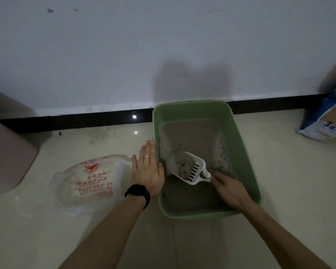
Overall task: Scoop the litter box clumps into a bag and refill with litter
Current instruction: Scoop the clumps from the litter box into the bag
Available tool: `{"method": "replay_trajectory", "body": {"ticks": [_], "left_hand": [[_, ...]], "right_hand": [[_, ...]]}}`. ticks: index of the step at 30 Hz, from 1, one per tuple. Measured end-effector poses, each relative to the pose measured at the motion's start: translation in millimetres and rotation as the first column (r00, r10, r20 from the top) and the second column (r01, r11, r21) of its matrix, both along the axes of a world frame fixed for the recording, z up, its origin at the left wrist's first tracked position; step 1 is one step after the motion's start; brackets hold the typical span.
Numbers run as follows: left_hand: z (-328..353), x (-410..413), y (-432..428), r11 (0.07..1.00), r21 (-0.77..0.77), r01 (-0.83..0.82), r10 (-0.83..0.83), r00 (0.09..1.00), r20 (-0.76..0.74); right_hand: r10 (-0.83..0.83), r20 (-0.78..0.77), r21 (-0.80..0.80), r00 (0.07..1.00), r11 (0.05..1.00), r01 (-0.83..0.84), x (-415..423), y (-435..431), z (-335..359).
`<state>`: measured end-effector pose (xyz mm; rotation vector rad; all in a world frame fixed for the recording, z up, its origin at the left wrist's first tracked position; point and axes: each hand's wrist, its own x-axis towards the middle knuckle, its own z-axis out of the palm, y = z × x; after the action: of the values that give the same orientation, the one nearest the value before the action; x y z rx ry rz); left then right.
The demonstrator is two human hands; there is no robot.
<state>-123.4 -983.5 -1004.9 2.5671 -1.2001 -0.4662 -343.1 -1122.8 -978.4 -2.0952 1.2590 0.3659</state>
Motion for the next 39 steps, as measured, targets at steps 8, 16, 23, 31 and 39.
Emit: {"method": "replay_trajectory", "body": {"ticks": [8,16,23,31,39], "left_hand": [[15,6,-9,0.988,0.096,0.119,-0.126,0.989,0.079],[21,49,23,0.951,0.169,0.259,-0.272,0.961,0.056],[25,127,99,0.927,0.359,0.108,-0.162,0.979,0.123],[29,177,175,0.836,0.546,-0.048,-0.055,0.984,0.171],[26,200,214,0.822,0.549,-0.154,0.095,0.986,0.134]], "right_hand": [[-0.216,0.238,-0.018,0.947,0.974,0.227,7,0,15],[-0.179,0.259,-0.154,0.949,0.962,0.224,41,14,28],[-0.015,0.259,-0.031,0.966,0.999,0.024,94,43,48],[0.105,0.344,0.008,0.933,0.993,-0.115,156,87,55],[0.484,0.104,-0.196,0.869,0.867,-0.459,200,142,21]]}}
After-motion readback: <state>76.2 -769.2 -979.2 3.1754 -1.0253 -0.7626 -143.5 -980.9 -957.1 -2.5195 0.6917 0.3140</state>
